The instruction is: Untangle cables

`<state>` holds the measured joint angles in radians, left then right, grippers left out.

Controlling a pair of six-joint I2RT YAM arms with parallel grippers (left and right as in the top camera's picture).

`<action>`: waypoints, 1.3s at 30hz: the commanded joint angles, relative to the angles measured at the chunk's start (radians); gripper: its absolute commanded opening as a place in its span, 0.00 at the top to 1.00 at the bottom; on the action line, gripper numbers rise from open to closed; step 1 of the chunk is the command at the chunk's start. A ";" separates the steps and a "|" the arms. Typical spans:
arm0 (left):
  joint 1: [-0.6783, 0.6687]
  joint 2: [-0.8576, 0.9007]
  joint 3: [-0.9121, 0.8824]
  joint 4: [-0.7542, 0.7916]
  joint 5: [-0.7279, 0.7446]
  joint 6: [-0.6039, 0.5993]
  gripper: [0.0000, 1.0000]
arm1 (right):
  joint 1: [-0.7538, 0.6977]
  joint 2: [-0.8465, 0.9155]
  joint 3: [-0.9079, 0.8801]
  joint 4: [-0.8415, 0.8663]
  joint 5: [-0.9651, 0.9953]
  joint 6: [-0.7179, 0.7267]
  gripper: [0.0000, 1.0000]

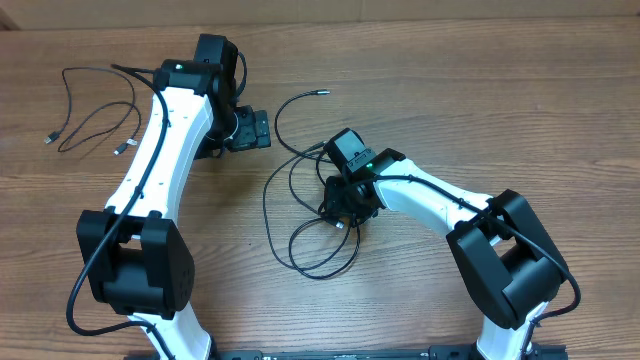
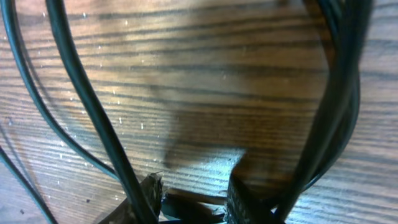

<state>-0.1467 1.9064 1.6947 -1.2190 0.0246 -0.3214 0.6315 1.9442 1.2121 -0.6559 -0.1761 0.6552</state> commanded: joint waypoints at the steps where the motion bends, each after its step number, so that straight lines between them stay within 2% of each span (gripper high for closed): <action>1: 0.002 -0.015 -0.009 0.001 -0.008 0.007 0.00 | 0.003 0.000 0.031 -0.019 -0.063 0.011 0.66; 8: 0.002 -0.015 -0.009 0.001 -0.008 0.008 0.00 | 0.003 -0.020 0.143 -0.101 -0.069 0.010 0.64; 17: 0.002 -0.015 -0.009 0.001 -0.008 0.008 0.00 | 0.020 -0.018 0.134 -0.208 -0.069 0.011 0.65; 22: 0.002 -0.015 -0.009 0.001 -0.008 0.007 0.00 | 0.074 -0.017 0.134 -0.209 -0.068 0.012 0.65; 27: 0.002 -0.015 -0.009 0.001 -0.008 0.007 0.00 | 0.141 -0.017 0.134 -0.203 0.039 0.151 0.64; 31: 0.002 -0.015 -0.009 0.001 -0.008 0.007 0.01 | 0.212 -0.015 0.134 -0.195 0.153 0.238 0.58; 33: 0.002 -0.015 -0.009 0.001 -0.008 0.007 0.00 | 0.238 -0.014 0.134 -0.195 0.187 0.266 0.54; 39: 0.002 -0.015 -0.009 0.001 -0.008 0.007 0.01 | 0.284 -0.002 0.133 -0.153 0.201 0.304 0.53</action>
<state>-0.1467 1.9064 1.6947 -1.2190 0.0246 -0.3218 0.8948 1.9442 1.3426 -0.8333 -0.0166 0.9112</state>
